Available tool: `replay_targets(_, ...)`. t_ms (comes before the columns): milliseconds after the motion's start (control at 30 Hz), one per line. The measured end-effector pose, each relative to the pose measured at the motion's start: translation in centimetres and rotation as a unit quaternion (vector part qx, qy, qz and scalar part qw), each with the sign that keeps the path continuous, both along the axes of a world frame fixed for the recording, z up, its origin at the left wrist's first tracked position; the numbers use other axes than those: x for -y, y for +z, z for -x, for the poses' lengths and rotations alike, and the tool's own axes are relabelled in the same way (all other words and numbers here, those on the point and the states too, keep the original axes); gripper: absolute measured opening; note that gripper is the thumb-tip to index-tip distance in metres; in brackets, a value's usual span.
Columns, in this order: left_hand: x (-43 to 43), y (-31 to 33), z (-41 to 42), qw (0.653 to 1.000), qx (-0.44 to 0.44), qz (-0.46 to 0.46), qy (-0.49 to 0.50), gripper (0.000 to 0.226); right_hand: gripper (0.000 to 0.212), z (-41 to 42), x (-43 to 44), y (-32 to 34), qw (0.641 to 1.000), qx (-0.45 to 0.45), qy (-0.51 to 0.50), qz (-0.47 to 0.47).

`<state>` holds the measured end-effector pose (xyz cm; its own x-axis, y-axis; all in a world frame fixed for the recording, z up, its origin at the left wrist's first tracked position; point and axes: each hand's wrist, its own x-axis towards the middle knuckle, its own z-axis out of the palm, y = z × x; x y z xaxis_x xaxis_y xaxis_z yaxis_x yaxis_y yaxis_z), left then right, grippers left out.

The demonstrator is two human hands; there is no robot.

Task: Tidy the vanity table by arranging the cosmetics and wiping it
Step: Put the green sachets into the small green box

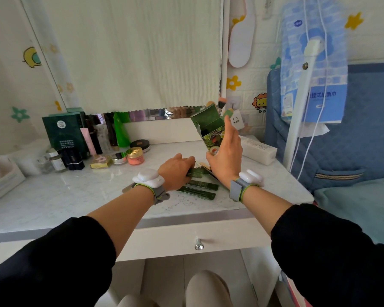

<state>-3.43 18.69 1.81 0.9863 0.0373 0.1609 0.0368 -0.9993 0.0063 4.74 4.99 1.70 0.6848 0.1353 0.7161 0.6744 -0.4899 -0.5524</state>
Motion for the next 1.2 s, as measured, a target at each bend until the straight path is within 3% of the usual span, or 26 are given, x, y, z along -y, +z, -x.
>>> replay_targets(333, 2.2, 1.4, 0.4, 0.985, -0.159, 0.062, -0.020, 0.044, 0.105, 0.2, 0.2, 0.2, 1.000, 0.001, 0.008, -0.007)
replay_targets(700, 2.3, 1.3, 0.3, 0.986, -0.164, 0.022, 0.013, 0.037, 0.104, 0.2, 0.1, -0.1, 1.000, -0.005, 0.004, -0.005)
replay_targets(1200, 2.2, 0.7, 0.0, 0.979, -0.189, 0.062, 0.036, 0.032, 0.105, -0.1, 0.0, -0.3, 1.000, -0.009, 0.005, -0.010)
